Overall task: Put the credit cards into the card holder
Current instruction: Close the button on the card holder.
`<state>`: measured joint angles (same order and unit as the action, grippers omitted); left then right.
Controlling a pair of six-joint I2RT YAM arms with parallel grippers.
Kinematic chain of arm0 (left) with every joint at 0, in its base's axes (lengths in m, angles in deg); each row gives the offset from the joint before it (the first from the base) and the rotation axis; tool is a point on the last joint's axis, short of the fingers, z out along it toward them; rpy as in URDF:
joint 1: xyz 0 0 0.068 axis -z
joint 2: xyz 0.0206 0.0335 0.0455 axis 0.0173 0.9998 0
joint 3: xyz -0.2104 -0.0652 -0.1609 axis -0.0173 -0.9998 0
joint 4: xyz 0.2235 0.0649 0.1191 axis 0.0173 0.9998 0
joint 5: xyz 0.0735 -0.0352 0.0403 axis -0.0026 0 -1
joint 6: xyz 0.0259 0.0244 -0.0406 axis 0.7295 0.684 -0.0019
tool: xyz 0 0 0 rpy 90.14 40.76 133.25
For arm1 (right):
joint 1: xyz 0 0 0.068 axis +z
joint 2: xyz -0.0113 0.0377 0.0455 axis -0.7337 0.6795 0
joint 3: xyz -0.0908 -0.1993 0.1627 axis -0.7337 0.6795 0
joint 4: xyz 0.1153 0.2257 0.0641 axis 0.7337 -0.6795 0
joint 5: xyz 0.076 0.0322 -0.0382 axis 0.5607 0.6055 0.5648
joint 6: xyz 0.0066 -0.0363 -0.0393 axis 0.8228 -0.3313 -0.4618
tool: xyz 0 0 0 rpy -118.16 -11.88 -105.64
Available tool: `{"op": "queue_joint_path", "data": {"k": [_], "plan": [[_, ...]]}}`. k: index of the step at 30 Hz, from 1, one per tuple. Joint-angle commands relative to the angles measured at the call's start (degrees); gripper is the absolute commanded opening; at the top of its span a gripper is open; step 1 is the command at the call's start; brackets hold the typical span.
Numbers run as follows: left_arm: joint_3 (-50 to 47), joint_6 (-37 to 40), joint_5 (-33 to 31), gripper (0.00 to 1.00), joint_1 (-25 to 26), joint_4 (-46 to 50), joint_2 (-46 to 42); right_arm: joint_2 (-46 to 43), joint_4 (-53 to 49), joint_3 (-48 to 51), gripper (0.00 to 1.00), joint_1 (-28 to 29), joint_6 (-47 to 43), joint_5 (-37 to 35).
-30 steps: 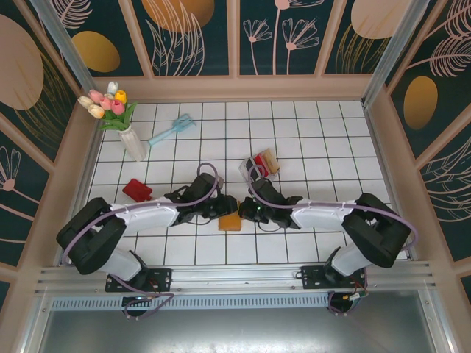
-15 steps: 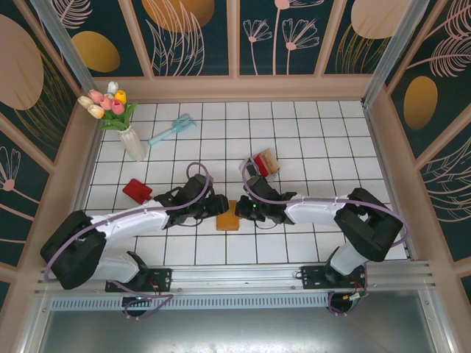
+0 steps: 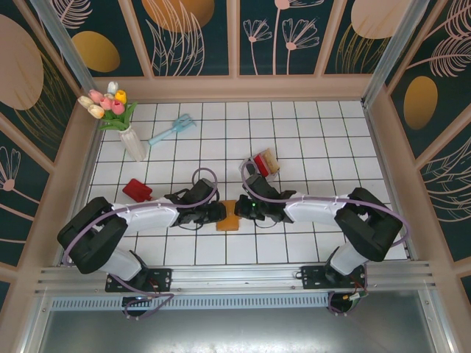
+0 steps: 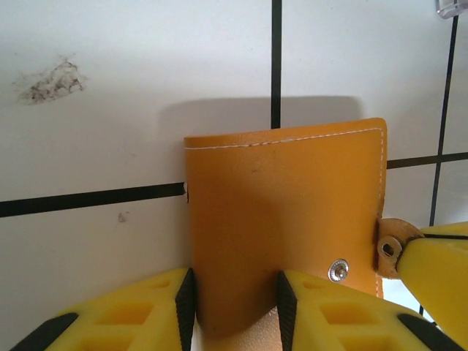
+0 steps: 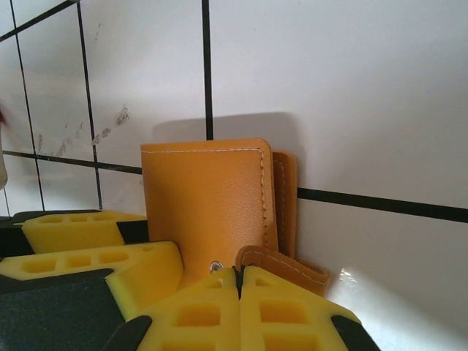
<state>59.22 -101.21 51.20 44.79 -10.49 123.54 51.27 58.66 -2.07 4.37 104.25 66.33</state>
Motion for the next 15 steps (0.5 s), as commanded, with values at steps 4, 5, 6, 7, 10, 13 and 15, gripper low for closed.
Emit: {"op": "queue_joint_path", "data": {"k": [4, 5, 6, 7, 10, 13, 15], "plan": [[-0.19, 1.16, -0.10, 0.36, 0.19, 0.08, 2.44, 0.30, -2.85, -3.92, 0.00, 0.56, -2.52, 3.03], [-0.17, 1.17, -0.09, 0.36, 0.18, 0.05, 2.51, 0.37, -2.85, -4.17, 0.00, 0.63, -2.55, 3.18], [-0.17, 1.27, -0.06, 0.36, 0.13, 0.05, 2.62, 0.63, -2.94, -4.43, 0.00, 0.83, -2.55, 3.35], [-0.19, 1.26, -0.01, 0.35, 0.18, 0.05, 2.71, 1.29, -3.54, -4.88, 0.00, 0.82, -2.54, 3.61], [-0.30, 0.94, -0.10, 0.35, 0.18, -0.03, 2.54, 3.14, -4.78, -6.16, 0.00, 1.24, -2.84, 3.74], [-0.47, 0.74, -0.19, 0.34, 0.13, -0.29, 2.02, 4.72, -6.48, -7.15, 0.00, 1.43, -2.49, 2.98], [-0.48, 0.68, -0.16, 0.34, 0.20, -0.34, 1.83, 5.74, -7.55, -7.85, 0.01, 1.51, -2.63, 2.42]]}}
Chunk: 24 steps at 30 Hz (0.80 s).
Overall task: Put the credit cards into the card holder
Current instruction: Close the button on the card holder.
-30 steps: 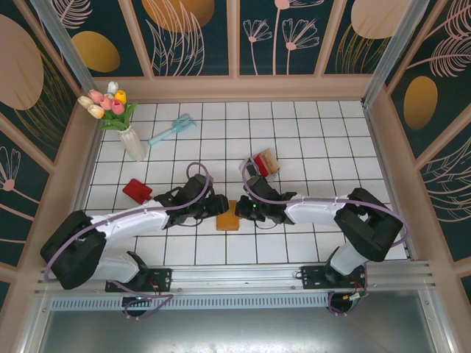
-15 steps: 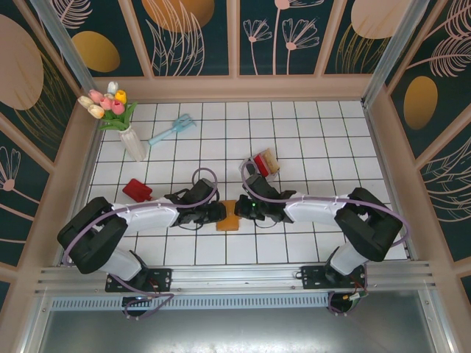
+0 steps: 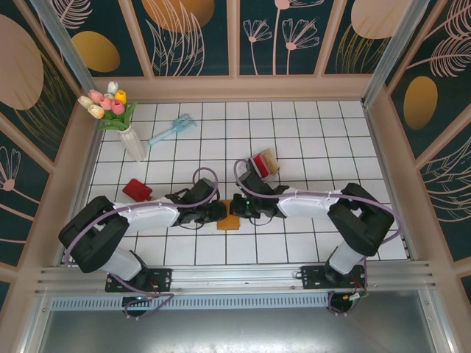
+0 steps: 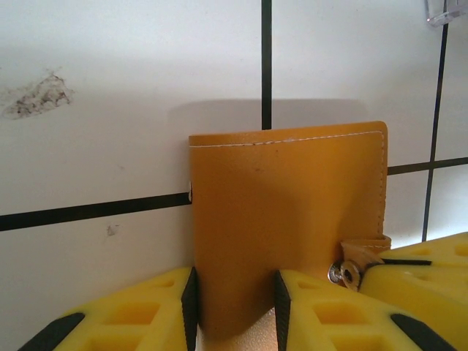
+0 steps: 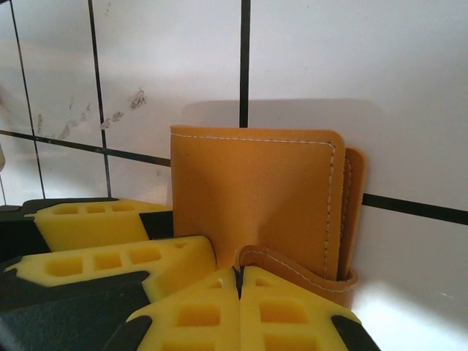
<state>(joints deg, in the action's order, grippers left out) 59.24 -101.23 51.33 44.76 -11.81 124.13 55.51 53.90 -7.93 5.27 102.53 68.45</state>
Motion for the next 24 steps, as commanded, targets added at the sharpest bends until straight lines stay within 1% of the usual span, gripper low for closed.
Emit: {"op": "queue_joint_path", "data": {"k": [1, 2, 4, 7, 10, 12, 15, 16, 19, 20, 24], "plan": [[-0.44, 0.75, -0.29, 0.34, 0.21, 1.01, 1.15, 1.82, -3.30, -2.31, 0.01, 0.69, -0.88, 0.26], [-0.42, 0.75, -0.39, 0.34, 0.17, 1.10, 1.07, 2.02, -3.59, -2.57, 0.02, 0.75, -0.88, 0.35], [-0.51, 0.64, -0.57, 0.33, 0.20, 1.19, 0.90, 2.09, -4.40, -3.05, 0.07, 1.06, -1.04, -0.04], [-0.58, 0.59, -0.66, 0.33, 0.22, 1.19, 0.65, 1.09, -5.73, -3.47, 0.10, 1.12, -0.90, -0.70], [-0.76, 0.50, -1.01, 0.32, 0.21, 1.27, 0.32, -1.82, -5.79, -3.18, 0.22, 1.15, -0.46, -1.57], [-0.85, 0.53, -1.12, 0.33, 0.20, 1.28, 0.27, -3.96, -5.71, -2.94, 0.23, 1.06, -0.43, -1.88], [-1.03, 0.46, -1.11, 0.32, 0.21, 1.23, 0.21, -6.98, -5.54, -2.29, 0.33, 1.06, -0.74, -2.03], [-1.12, 0.48, -1.08, 0.32, 0.14, 1.19, 0.27, -7.99, -5.63, -1.96, 0.34, 0.97, -0.77, -2.54], [-1.08, 0.50, -1.11, 0.32, 0.21, 1.28, 0.21, -9.86, -6.13, -0.48, 0.35, 0.05, 0.21, -4.29], [-0.90, 0.49, -1.12, 0.32, 0.16, 1.28, 0.18, -10.15, -5.67, 0.19, 0.33, -0.37, 0.53, -4.38], [-0.78, 0.60, -1.10, 0.32, 0.16, 1.34, 0.18, -8.92, -5.84, 1.62, 0.15, -1.85, 1.91, -5.14]]}}
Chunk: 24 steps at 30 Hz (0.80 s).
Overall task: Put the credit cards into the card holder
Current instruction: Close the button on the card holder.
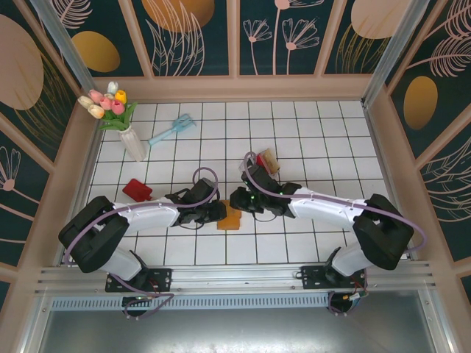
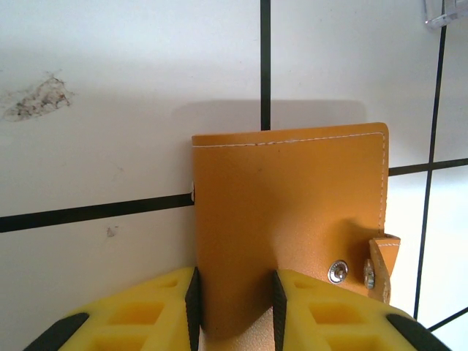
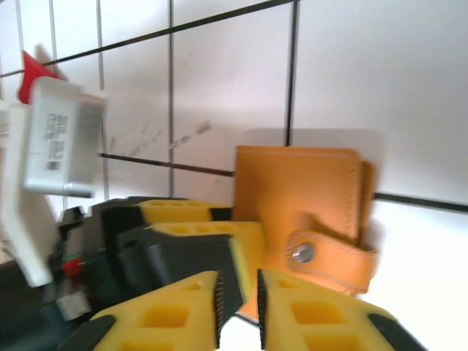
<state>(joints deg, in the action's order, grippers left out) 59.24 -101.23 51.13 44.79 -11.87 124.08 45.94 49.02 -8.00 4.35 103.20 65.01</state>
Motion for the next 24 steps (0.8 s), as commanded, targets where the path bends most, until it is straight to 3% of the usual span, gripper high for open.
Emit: {"op": "queue_joint_path", "data": {"k": [1, 4, 24], "plan": [[-0.79, 0.60, -1.01, 0.32, 0.18, 1.52, 0.27, 1.43, -0.37, 1.74, 0.12, -1.14, 0.95, -0.74], [-0.85, 0.67, -0.88, 0.32, 0.16, 1.52, 0.23, 3.79, 0.99, 1.40, 0.05, -1.10, 0.37, 1.98], [-0.68, 0.83, -0.55, 0.33, 0.13, 1.52, 0.05, 10.96, 0.69, -0.84, 0.07, -0.83, -2.42, 5.29]]}}
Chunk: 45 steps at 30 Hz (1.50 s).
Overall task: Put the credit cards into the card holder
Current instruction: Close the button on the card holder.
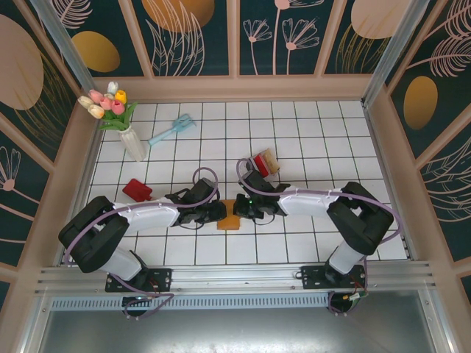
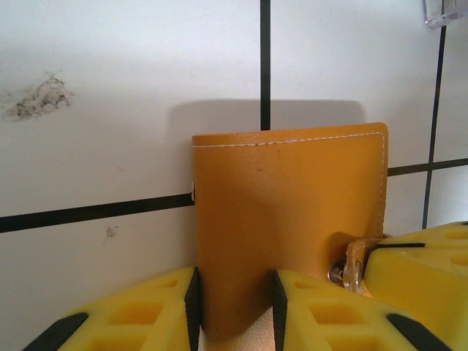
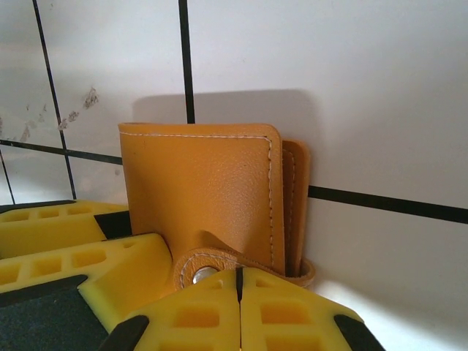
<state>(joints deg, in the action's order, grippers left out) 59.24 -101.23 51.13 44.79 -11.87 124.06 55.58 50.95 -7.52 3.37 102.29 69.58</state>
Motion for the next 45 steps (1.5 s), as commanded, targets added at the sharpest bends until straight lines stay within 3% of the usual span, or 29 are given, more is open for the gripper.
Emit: {"op": "queue_joint_path", "data": {"k": [1, 18, 36, 45], "plan": [[-0.68, 0.92, -0.47, 0.33, 0.17, 1.43, 0.03, 1.45, -1.36, -1.51, 0.07, 0.23, -1.78, 0.79], [-0.41, 1.03, -1.36, 0.33, 0.18, 2.53, -0.54, -1.53, -5.64, -3.83, 0.12, -1.07, -3.03, -0.29], [-0.41, 1.06, -1.20, 0.33, 0.18, 2.24, -0.11, 3.45, -1.58, -2.96, 0.12, -0.74, -3.05, 4.56], [-0.40, 1.02, -1.05, 0.33, 0.17, 1.89, -0.08, 6.83, -6.49, -4.40, 0.11, 0.47, -4.11, 3.99]]}}
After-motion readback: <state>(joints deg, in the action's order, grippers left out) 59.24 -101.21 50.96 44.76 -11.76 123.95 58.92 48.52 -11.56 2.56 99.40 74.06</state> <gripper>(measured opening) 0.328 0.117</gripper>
